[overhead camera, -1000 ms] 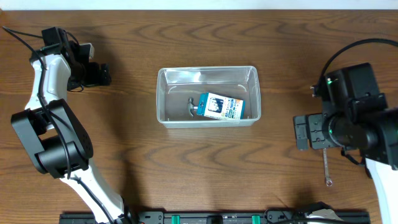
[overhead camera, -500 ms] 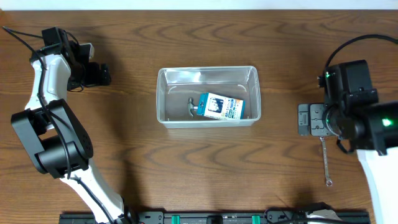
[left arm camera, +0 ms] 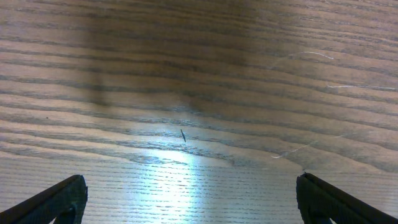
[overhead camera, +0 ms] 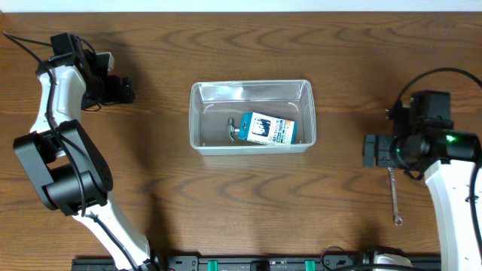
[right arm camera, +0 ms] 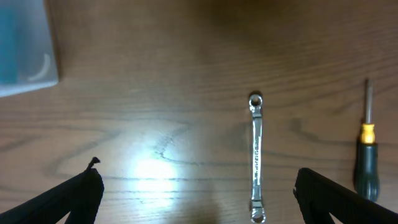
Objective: Pack container
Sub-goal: 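Position the right gripper above the silver combination wrench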
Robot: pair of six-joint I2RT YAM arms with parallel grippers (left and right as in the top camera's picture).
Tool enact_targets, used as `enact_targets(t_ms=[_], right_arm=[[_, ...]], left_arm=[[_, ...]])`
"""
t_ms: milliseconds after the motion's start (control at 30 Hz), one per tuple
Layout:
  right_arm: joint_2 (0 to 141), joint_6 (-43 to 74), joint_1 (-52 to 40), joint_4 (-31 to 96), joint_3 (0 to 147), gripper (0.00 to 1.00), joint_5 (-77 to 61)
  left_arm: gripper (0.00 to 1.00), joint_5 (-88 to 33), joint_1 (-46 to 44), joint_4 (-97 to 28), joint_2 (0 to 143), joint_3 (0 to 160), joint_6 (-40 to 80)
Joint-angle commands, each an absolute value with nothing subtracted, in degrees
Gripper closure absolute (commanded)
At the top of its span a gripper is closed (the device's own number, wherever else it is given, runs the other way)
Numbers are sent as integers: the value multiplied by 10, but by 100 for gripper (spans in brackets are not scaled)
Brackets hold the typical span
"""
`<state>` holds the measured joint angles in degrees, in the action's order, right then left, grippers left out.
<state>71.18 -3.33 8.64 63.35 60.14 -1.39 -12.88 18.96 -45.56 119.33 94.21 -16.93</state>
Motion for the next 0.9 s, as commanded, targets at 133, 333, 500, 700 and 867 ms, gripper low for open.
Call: enact_targets(t_ms=[133,333,500,700,867], right_arm=[[759,-119,190,623,573,1,-78],[817,-138,229,601,573,1,-75],[867,-138,228,582,573,1,-70],[880,-163,226,523,573,1,-65],[876,-203,207,533,573,1,-66]], left_arm=[[2,-124,189,-455,1196,940,-173],[2,-124,189,-455,1196,940,-173],[2,-124,189,-455,1196,940,-173],[2,-124,189,-455,1196,940,-173],[2,-124,189,-455,1196,940,-173]])
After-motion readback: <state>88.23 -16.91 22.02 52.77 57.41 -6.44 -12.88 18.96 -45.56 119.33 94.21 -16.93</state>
